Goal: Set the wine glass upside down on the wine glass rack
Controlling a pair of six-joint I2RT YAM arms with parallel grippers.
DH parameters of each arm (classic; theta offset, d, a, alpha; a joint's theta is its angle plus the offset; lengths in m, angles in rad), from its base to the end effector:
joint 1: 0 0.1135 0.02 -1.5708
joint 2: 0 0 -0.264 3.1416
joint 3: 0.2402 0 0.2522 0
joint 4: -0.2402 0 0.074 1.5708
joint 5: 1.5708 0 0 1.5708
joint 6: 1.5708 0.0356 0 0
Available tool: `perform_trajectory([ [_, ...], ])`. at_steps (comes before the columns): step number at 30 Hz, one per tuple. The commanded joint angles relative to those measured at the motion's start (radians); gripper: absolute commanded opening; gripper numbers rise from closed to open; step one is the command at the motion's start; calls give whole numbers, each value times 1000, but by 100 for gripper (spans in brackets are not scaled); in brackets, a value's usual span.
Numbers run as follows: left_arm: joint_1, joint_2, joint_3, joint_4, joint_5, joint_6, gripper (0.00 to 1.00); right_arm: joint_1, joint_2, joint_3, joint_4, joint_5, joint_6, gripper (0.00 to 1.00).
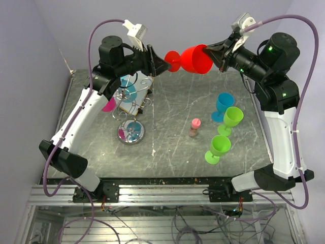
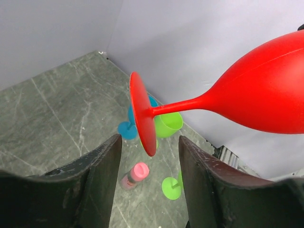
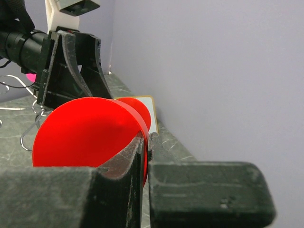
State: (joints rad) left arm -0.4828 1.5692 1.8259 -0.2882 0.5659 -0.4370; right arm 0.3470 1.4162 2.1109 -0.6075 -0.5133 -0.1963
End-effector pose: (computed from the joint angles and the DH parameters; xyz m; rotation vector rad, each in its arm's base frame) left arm 0.2969 -0.1772 0.4944 0.5058 1.6495 -1.1469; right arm 0.2139 0.0959 0.5864 -0.7927 1.2914 0.5009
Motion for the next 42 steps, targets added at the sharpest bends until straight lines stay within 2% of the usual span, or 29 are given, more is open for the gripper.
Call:
perform_trajectory([
  [1, -9, 17, 1, 77, 62, -45, 57, -3, -11, 5, 8, -33, 17, 0],
  [8, -10, 36, 1, 104, 88, -86, 38, -3, -11, 1, 7, -48, 14, 0],
  [16, -9, 25, -10, 110, 86, -100, 8, -3, -11, -22, 12, -24, 0, 0],
  [17, -10, 17, -8, 103, 78, -93, 7, -3, -12, -28, 11, -17, -4, 2],
  [18, -8, 12, -8, 98, 71, -79, 7, -3, -12, -33, 12, -7, -7, 8],
  [21, 0, -5, -1, 73, 51, -45, 7, -3, -17, -43, 6, 21, -24, 34],
  [23, 14, -17, 6, 54, 36, -26, 7, -3, -24, -45, -6, 41, -36, 45],
  [24, 22, -23, 12, 39, 24, -16, 7, -3, -27, -43, -11, 52, -44, 56],
  [27, 62, -43, 28, 1, -17, 16, 7, -5, -40, -32, -29, 99, -66, 70],
  [30, 98, -61, 57, -42, -78, 73, 7, -17, -60, -24, -43, 128, -82, 74],
  [36, 115, -98, 134, -151, -337, 282, 7, -62, -102, -32, -67, 179, -106, 76],
  [42, 100, -99, 210, -181, -562, 482, 7, -108, -140, -135, -42, 226, -102, 76],
])
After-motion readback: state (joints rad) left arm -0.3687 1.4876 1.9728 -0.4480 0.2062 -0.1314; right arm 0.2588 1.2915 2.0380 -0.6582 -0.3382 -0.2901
